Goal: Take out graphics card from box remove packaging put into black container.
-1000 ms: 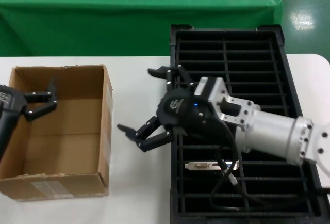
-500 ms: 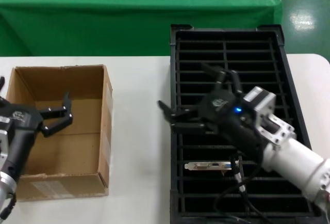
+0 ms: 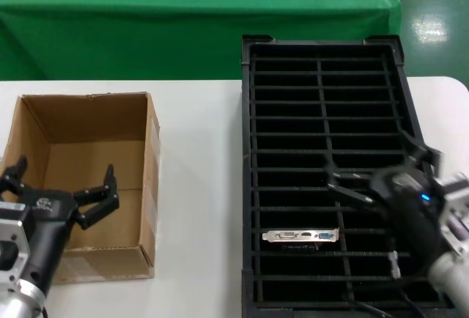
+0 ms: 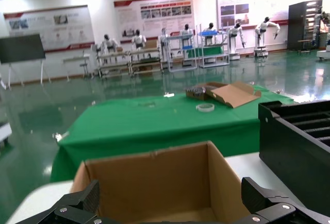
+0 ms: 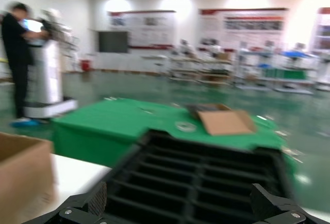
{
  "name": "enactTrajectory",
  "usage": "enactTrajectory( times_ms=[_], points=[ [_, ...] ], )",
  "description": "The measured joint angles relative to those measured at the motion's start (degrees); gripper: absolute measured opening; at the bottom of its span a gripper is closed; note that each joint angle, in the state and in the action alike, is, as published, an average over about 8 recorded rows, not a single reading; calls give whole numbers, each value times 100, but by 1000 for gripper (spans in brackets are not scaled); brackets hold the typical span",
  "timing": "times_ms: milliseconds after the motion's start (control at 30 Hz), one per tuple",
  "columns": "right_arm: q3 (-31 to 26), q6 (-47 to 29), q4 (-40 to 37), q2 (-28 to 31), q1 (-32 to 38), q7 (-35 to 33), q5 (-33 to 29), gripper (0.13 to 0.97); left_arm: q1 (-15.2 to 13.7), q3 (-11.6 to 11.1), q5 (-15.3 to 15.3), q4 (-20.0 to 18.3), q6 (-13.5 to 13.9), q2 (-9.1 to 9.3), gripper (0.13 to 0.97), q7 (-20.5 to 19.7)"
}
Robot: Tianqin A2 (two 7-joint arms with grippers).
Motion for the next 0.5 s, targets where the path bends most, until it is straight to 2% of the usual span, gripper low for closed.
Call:
enactTrajectory(
  times_ms=[233,500],
  points=[
    [440,649,83,-77,-637,-296,268,966,216,315,-534,84,-373,-101,966,80],
    [534,790,102,-93,-773,-360,326,966,262,383,-648,103,-454,-123,966,98]
  ],
)
